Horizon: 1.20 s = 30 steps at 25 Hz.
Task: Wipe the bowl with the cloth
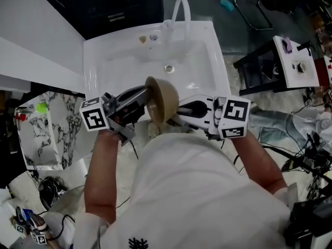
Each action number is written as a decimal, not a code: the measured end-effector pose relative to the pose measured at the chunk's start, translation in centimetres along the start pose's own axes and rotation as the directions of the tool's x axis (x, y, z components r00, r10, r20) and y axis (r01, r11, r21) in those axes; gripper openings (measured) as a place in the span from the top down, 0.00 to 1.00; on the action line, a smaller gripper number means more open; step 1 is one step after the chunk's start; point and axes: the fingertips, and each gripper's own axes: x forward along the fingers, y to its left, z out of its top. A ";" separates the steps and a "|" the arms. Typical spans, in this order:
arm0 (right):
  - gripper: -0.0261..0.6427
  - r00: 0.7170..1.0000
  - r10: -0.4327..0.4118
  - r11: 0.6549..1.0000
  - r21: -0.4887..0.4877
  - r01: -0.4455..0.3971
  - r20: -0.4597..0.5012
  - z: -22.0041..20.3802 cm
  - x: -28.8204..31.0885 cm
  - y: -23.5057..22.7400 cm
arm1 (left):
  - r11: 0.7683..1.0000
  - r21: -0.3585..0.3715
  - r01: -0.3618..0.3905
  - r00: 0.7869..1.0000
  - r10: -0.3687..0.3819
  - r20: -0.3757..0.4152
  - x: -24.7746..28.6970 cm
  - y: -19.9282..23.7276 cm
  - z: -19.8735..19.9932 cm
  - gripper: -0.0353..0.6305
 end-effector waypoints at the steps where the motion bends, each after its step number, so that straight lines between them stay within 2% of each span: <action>1: 0.91 1.000 0.005 1.000 -0.001 -0.005 0.000 0.1 0.1 0.2 | 1.000 -0.003 -0.008 1.000 0.008 -0.001 -0.2 0.3 0.1 0.91; 7: 0.91 0.997 0.054 0.998 -0.017 -0.053 0.048 1.6 0.6 2.0 | 0.998 -0.040 -0.042 0.999 0.041 -0.014 -1.8 2.2 0.2 0.92; 13: 0.91 0.993 0.058 0.998 -0.036 -0.055 0.104 3.8 0.7 2.5 | 0.998 -0.065 -0.021 0.999 0.018 -0.048 -2.2 2.7 0.0 0.92; 21: 0.91 0.976 -0.001 0.998 -0.056 0.013 0.218 7.1 0.0 1.1 | 0.997 -0.074 0.030 0.996 -0.036 -0.081 -2.6 2.3 0.1 0.92; 30: 0.91 0.959 -0.070 0.995 -0.051 0.087 0.275 8.8 0.6 -1.2 | 0.992 -0.071 0.102 0.983 -0.112 -0.146 -2.7 1.0 -1.0 0.92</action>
